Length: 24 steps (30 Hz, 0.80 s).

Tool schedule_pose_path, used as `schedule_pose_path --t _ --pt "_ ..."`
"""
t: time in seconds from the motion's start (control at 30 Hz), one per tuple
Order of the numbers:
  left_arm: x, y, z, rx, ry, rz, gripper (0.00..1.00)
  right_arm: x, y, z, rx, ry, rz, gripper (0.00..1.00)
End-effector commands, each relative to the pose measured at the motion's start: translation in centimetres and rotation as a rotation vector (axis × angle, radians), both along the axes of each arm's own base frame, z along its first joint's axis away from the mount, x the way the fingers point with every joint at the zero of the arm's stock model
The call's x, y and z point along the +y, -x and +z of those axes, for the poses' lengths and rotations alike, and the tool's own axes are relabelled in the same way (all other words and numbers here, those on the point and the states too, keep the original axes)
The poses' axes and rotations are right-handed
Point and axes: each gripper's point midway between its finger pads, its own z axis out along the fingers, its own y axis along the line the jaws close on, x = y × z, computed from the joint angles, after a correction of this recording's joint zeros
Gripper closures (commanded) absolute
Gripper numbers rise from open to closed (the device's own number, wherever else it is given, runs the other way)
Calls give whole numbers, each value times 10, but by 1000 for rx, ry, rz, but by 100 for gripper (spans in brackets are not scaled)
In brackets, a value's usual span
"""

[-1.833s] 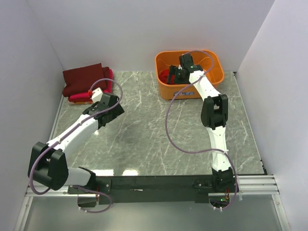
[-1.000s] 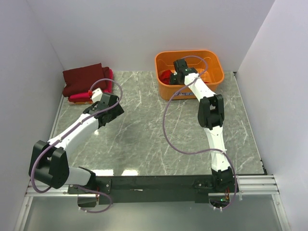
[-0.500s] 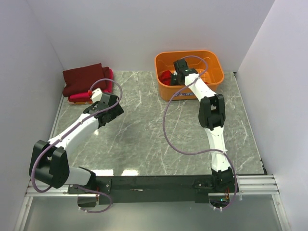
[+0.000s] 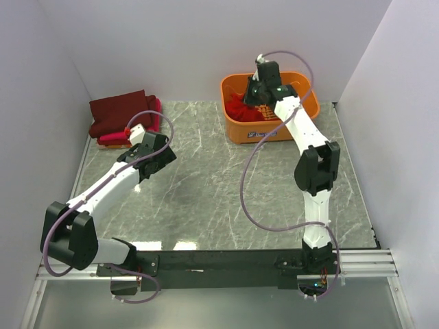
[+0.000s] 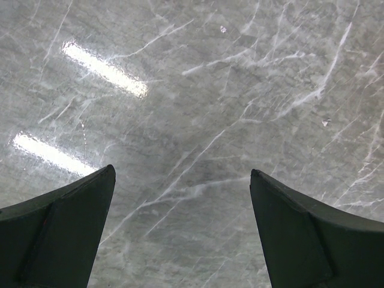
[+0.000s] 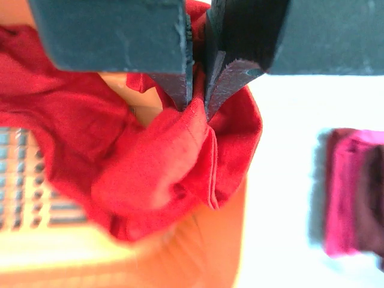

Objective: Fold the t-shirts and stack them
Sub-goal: Grab the tshirt from the pile

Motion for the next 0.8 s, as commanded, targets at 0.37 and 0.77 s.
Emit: schedule_pose_path --t 0.37,0.77 --pt "-4 -7 48 -135 60 -16 1 -22 64 247 -554 -73 16 100" --pt "-10 1 57 -171 117 -38 1 42 214 389 -889 -188 345 100"
